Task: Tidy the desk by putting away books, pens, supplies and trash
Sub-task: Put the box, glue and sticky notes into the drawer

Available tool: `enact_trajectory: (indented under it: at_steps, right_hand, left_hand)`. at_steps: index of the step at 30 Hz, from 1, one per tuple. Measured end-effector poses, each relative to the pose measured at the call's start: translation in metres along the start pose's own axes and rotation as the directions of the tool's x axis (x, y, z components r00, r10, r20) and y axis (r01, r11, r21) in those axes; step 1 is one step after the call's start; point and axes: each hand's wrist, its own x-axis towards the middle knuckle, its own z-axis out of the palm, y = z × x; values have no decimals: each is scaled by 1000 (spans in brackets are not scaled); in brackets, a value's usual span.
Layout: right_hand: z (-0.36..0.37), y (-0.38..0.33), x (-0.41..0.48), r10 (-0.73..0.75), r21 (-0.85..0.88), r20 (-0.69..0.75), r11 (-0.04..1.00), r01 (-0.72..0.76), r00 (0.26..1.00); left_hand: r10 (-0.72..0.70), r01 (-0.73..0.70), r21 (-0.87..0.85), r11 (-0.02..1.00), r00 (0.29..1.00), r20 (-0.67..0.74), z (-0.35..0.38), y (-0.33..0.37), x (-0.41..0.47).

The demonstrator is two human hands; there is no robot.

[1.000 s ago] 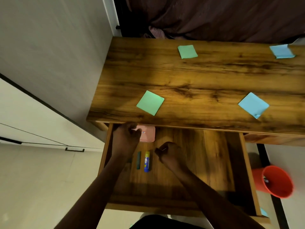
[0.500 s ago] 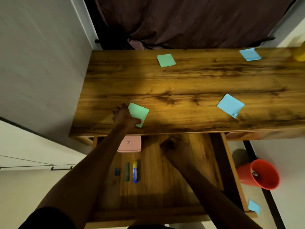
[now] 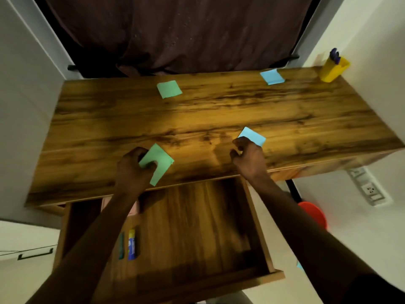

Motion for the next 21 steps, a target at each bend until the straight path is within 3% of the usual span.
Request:
enact_trajectory:
  at_steps: [3, 9, 13, 17, 21]
  right_hand:
    - [-18, 26, 42, 34, -183, 43, 983, -26, 998]
    - [-31, 74, 91, 59, -363, 266, 931, 43, 962]
    - [-31, 94, 112, 85, -396, 288, 918, 38, 954]
    - [-29, 103, 125, 33, -437, 323, 891, 118, 946]
    - [-26, 108, 127, 114, -392, 276, 920, 4, 954]
  left_hand:
    - [28, -25, -27, 999, 996, 82, 23, 25, -12]
    - [37, -26, -67, 997, 985, 170, 54, 54, -35]
    - [-38, 85, -153, 985, 957, 287, 70, 51, -62]
    - [-77, 124, -102, 987, 922, 379, 88, 40, -98]
    - [-126, 158, -34, 987, 885, 448, 104, 32, -122]
